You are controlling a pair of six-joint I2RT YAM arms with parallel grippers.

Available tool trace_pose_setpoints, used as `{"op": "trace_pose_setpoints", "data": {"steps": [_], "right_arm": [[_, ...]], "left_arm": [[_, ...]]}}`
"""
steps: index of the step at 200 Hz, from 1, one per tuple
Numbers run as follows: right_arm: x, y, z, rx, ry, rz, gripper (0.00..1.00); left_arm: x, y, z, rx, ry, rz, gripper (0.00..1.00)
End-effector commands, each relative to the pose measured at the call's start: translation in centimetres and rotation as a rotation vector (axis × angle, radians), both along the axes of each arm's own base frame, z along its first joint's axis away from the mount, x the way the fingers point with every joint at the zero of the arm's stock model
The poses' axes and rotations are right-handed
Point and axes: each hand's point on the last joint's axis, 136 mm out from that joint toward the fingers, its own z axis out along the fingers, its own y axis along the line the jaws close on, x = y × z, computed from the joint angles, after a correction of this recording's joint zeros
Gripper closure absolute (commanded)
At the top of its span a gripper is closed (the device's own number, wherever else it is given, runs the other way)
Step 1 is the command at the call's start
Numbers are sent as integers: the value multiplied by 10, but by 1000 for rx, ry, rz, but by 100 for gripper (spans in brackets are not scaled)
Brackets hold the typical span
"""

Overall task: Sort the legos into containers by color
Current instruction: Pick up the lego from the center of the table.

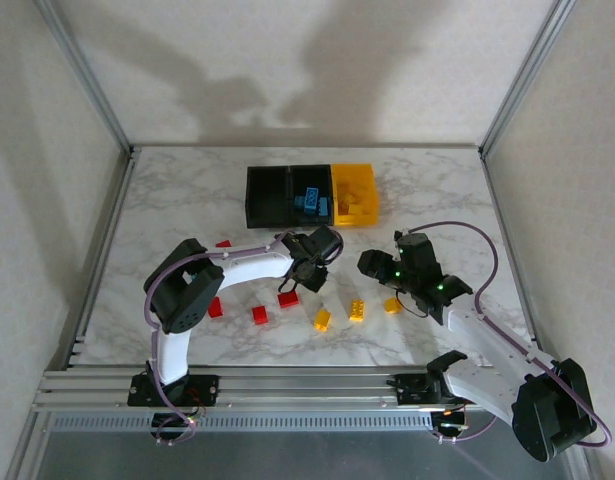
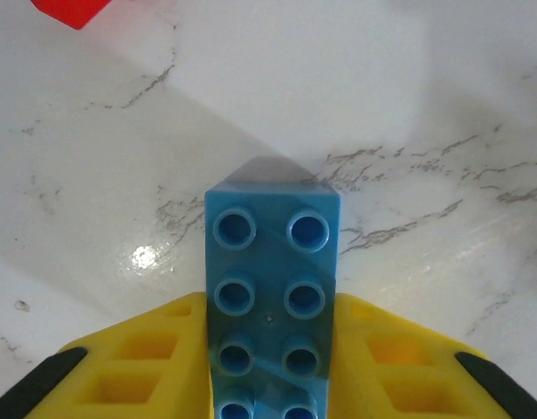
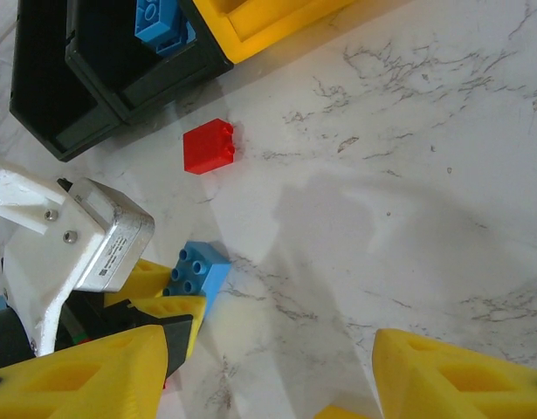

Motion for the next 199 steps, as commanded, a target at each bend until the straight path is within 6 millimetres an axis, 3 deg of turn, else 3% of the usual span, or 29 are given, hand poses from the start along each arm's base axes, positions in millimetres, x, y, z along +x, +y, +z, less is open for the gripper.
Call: {"op": "trace_pose_setpoints", "data": {"steps": [1,18,51,80,100,144,199], "right_arm": [[7,-1,13,16,-36,-17,37],[7,-1,12,17,-37,-16,37],[5,-2,9,20,-36,-18,37],[5,-3,9,23,-36,-21,37],[5,-3,10,28,-42,-19,37],[7,-2,11,29,-46,-13,37],[12,4,13,49,-56,0,37]], "left_arm": [[6,0,2,9,-20,27,63],[5,1,-2,19,-12,33,58],[7,3,-5,30,-21,51,57],[10,3,-3,29,-35,62,62],[12,3,2,24,-44,69,74],[33,6,41,-58,-98,132,80],[94,13,93,-152,-174,285,82]]}}
